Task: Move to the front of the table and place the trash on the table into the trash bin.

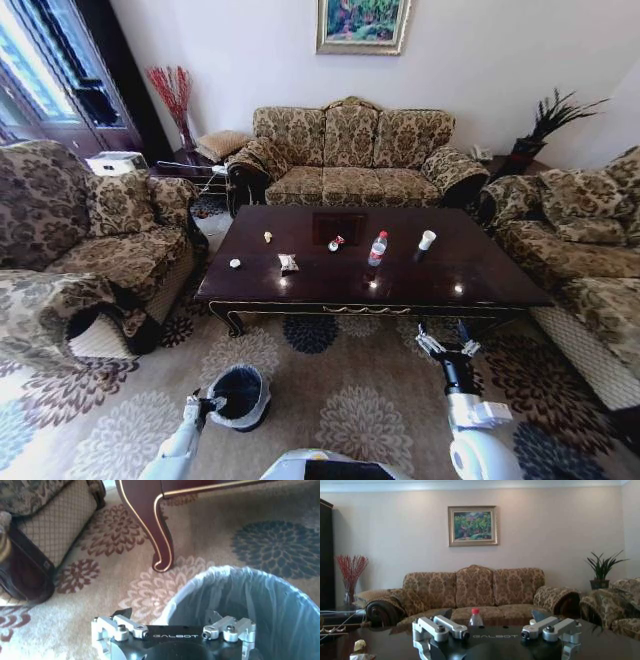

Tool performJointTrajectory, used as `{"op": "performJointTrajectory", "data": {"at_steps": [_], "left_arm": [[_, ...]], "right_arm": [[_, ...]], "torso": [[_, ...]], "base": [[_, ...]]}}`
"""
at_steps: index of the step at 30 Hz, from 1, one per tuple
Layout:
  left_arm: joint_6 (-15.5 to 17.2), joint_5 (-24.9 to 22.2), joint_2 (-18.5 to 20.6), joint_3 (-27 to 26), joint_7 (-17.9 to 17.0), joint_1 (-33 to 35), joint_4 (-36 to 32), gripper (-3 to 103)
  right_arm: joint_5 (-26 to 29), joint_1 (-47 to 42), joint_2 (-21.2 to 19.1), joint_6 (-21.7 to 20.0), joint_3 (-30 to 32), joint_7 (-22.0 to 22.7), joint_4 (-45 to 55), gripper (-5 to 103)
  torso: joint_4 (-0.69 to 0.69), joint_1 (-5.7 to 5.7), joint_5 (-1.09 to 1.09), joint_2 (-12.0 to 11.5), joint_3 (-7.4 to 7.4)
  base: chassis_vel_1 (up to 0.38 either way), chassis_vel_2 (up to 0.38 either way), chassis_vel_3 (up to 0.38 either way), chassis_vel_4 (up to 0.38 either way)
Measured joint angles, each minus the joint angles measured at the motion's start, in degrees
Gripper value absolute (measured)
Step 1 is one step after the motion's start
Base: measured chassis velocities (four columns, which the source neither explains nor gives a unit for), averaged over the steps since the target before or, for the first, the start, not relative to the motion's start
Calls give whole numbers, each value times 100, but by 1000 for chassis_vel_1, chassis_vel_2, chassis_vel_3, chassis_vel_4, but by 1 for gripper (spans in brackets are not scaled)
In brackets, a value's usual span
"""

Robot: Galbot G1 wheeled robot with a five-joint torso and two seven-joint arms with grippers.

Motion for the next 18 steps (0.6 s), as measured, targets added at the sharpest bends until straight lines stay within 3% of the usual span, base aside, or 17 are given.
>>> {"op": "performJointTrajectory", "data": {"at_steps": [7, 12, 18], "left_arm": [[-17, 432, 47, -35, 13, -30, 25, 95], [-217, 756, 70, -77, 15, -126, 192, 98], [-37, 537, 111, 87, -1, -170, 164, 99]], "right_arm": [[-1, -26, 44, -28, 3, 23, -18, 100], [-27, -48, 142, -28, 2, 24, -60, 100], [-45, -66, 164, -24, 12, 36, -73, 100]], "torso": [[-1, -6, -1, -8, -4], [0, -63, -1, -133, -69], [0, -141, 0, -312, -170]], "base": [[0, 0, 0, 0], [0, 0, 0, 0], [0, 0, 0, 0]]}}
